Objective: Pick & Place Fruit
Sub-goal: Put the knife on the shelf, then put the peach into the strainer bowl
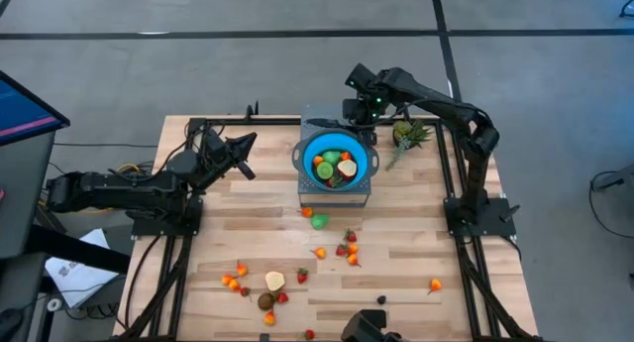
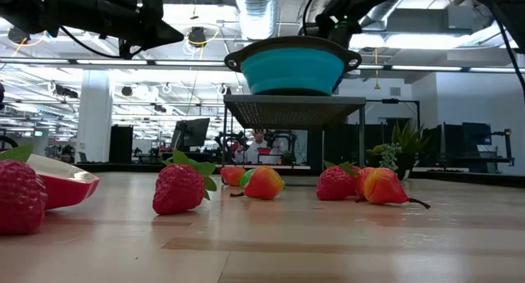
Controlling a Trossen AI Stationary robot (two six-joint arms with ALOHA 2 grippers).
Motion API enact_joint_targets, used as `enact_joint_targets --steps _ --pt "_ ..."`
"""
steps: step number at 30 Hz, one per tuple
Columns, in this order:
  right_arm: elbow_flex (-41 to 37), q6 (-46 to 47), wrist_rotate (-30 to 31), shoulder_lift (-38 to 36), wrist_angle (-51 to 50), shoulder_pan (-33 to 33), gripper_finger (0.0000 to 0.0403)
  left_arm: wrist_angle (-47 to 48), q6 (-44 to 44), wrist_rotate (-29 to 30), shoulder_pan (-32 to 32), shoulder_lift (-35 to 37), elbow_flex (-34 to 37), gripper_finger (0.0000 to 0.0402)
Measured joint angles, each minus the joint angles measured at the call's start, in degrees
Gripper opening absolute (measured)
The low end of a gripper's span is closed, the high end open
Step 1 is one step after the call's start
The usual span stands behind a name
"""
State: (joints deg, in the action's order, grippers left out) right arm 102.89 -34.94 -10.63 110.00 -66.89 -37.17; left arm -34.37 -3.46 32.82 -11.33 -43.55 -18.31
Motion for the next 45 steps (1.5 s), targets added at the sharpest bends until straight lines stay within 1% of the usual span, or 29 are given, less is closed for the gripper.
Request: enact_joint_targets --steps 7,8,10,13,15,17,19,23,29,36,45 --pt "0.0 -0.02 -0.01 0.0 -0.09 0.18 0.0083 0.02 0.0 0.0 0.0 0.0 0.0 0.0002" --pt "0.0 -0.01 0.0 0.0 -0.09 0.37 0.0089 0.0 0.0 0.0 0.0 0.0 0.0 0.0002" --pt "0.0 -0.02 0.02 0.0 -0.11 0.46 0.012 0.02 0.0 0.0 0.0 0.0 0.0 0.0002" --pt "0.0 -0.01 0.0 0.0 -0.11 0.81 0.0182 0.02 0.0 0.0 0.0 0.0 0.0 0.0002" --pt "0.0 0.0 0.02 0.0 -0.08 0.96 0.0213 0.02 -0.02 0.0 0.0 0.0 0.0 0.0002" --pt "0.0 0.0 0.02 0.0 -0.02 1.15 0.0229 0.02 -0.02 0.0 0.0 0.0 -0.01 0.0002" --pt "0.0 -0.03 0.04 0.0 0.04 1.14 0.0233 0.03 -0.02 0.0 0.0 0.0 0.0 0.0002" --pt "0.0 -0.07 0.09 0.0 0.04 1.08 0.0223 0.02 -0.02 0.0 0.0 0.0 -0.01 0.0002" --pt "0.6 -0.17 1.71 -0.02 -0.01 0.11 0.0188 0.02 -0.02 0.0 0.0 0.0 0.0 0.0002" --pt "5.55 -0.15 1.74 -0.07 -1.02 -0.61 0.0139 0.02 -0.01 0.0 0.0 0.0 0.0 0.0002" --pt "11.19 -0.15 1.77 -0.09 -8.36 -3.06 0.009 0.02 -0.01 -0.01 0.0 0.0 0.0 0.0002"
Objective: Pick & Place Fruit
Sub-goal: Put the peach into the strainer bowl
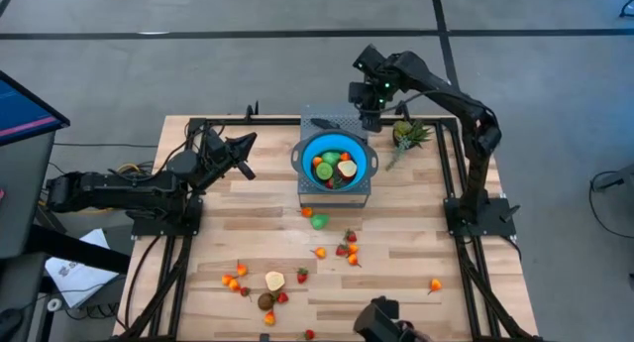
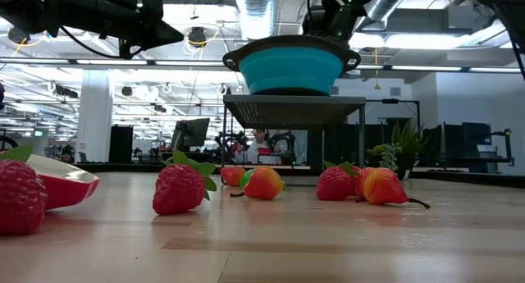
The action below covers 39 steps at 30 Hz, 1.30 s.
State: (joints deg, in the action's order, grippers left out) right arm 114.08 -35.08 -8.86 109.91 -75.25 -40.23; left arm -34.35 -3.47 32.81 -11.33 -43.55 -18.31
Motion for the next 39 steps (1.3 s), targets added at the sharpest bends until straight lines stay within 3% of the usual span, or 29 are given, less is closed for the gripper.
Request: enact_joint_targets --steps 13,21,32,39 --pt "1.88 3.26 -0.04 -6.13 -4.4 -3.67 0.0004 -0.01 0.01 0.0 0.0 0.0 0.0 0.0002" --pt "1.88 6.68 -0.5 -12.87 -4.01 -3.71 0.0003 0.0 0.01 0.01 0.0 0.0 0.0 0.0002" --pt "1.66 7.5 -9.23 -16.57 -9.87 -3.43 0.0001 0.0 -0.41 0.01 0.0 0.0 0.0 0.0002" --pt "-7.63 15.37 -9.35 -21.38 -3.05 0.17 0.0001 0.0 -0.41 0.0 0.01 0.0 0.0 0.0002"
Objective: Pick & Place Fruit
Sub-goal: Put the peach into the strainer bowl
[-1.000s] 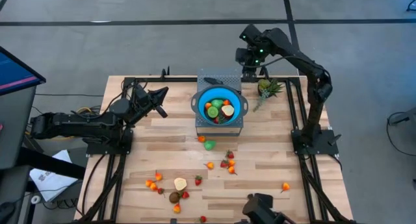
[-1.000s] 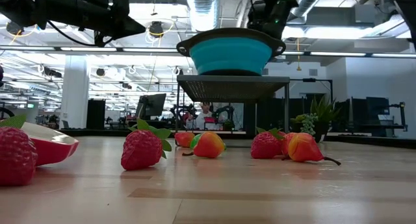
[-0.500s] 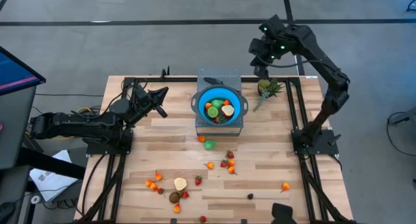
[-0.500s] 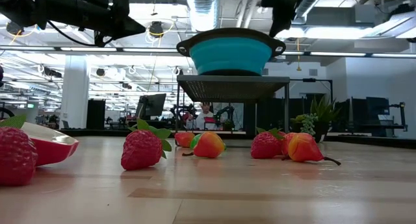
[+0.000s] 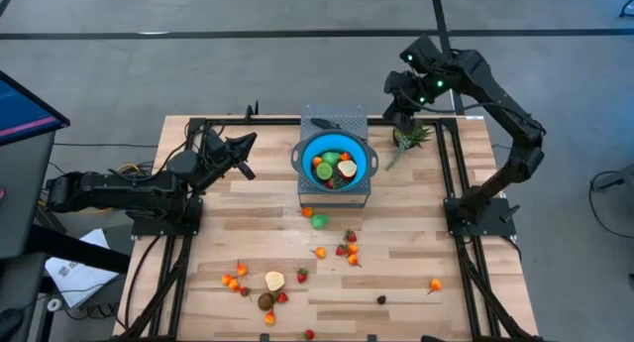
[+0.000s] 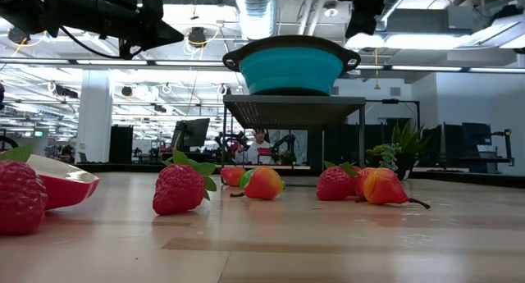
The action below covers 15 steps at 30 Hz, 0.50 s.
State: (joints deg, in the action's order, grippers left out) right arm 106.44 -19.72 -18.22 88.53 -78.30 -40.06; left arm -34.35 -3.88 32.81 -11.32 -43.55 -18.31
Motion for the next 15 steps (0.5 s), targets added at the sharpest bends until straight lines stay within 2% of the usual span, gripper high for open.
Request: enact_joint_targets --steps 8,12,15 --pt "-20.18 18.42 0.63 -8.43 16.86 8.7 0.0 0.02 0.0 -0.01 0.01 0.0 0.0 0.0002" --pt "-28.88 29.65 6.45 -12.38 22.54 15.8 0.0 0.02 0.0 -0.01 -0.01 0.0 -0.01 0.0002" --pt "-33.74 38.59 11.44 -14.6 23.16 22.16 0.0 0.02 0.0 -0.01 -0.01 0.01 0.0 0.0002"
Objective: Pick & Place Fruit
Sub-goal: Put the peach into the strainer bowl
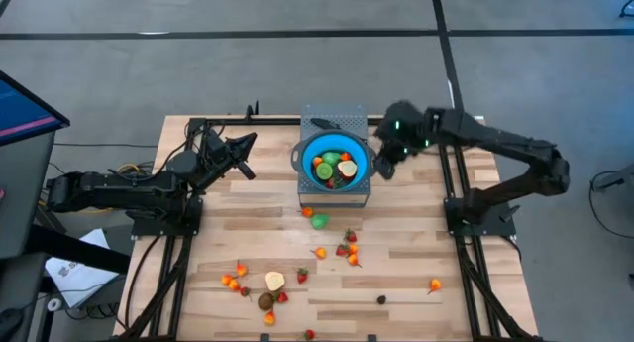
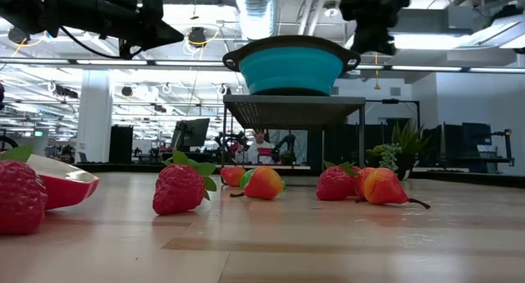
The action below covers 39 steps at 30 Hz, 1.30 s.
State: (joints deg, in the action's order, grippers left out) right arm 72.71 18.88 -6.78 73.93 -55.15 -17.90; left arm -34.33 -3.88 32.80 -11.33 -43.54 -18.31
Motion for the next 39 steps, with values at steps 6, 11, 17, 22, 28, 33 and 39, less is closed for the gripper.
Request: enact_joint_targets --steps 6,11,17,22,28,33,39 --pt "-6.07 19.36 8.45 -2.71 0.53 13.87 0.0 0.0 0.02 0.0 0.0 -0.01 0.0 0.0002" --pt "-7.82 28.99 13.15 -2.41 -0.1 22.68 0.0 0.0 0.48 0.0 0.01 -0.01 -0.01 0.0002" --pt "-3.94 27.93 14.87 -2.49 1.54 22.3 0.0 -0.06 0.55 0.0 0.02 0.0 0.0 0.0002" --pt "1.15 23.88 16.1 -2.51 -5.56 20.88 0.0 -0.13 0.61 0.0 0.02 -0.01 0.0 0.0002" --pt "3.15 23.16 16.74 -2.48 -14.47 18.62 0.0 -0.17 0.51 0.0 0.02 0.0 -0.01 0.0002" --pt "2.9 23.16 16.54 -2.42 -15.54 17.68 0.0 -0.16 0.46 0.0 0.02 0.01 0.0 0.0002" --pt "2.86 23.14 16.38 -2.42 -14.52 17.78 0.0 -0.15 0.46 0.0 0.02 0.01 0.0 0.0002"
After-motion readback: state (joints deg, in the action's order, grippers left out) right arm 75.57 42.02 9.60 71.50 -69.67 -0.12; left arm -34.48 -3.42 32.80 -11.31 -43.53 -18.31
